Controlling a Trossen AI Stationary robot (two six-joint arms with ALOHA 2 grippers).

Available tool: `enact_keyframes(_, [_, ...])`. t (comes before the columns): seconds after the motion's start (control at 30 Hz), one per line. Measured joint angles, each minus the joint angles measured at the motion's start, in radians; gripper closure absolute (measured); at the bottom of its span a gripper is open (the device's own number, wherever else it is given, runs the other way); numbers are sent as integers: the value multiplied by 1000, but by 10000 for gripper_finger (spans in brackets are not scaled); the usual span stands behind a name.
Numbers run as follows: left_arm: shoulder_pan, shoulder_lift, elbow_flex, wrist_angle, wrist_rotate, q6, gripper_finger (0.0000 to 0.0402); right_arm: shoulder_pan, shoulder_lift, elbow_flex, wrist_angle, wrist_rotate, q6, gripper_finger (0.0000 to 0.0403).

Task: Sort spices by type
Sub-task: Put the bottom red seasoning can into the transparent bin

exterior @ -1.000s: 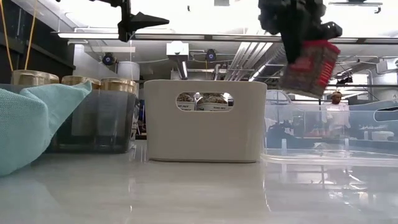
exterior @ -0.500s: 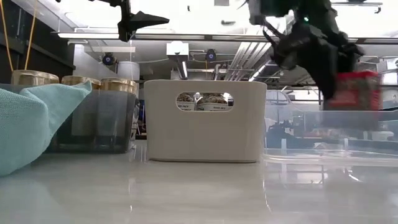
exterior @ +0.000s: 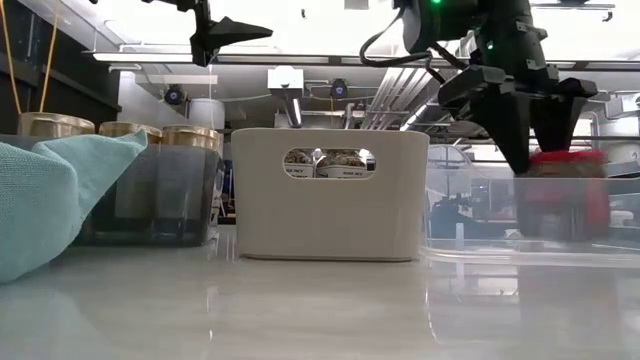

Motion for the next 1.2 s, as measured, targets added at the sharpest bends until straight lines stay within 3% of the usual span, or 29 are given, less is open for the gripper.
enact_keyframes(0.13, [0,0,0,0,0,7,64,0,0,0,0,4,-3,95])
enact_keyframes(0.33, [0,0,0,0,0,15,64,2,0,51,-60,-3,-64,87])
enact_keyframes(0.5, [0,0,0,-5,0,15,64,24,-1,182,-166,98,-105,86])
enact_keyframes(0.63, [0,0,0,-26,0,15,64,67,-2,273,-101,168,-209,93])
enact_keyframes(0.73, [0,0,0,-46,-4,11,64,111,-2,291,-18,170,-378,125])
enact_keyframes(0.8, [0,0,0,-49,-5,6,64,133,-2,283,-4,160,-454,167])
enact_keyframes(1.0, [0,0,0,-50,-8,4,64,155,0,199,5,139,-557,376])
enact_keyframes(1.2, [0,0,0,-50,-26,4,64,143,0,143,43,119,-720,398])
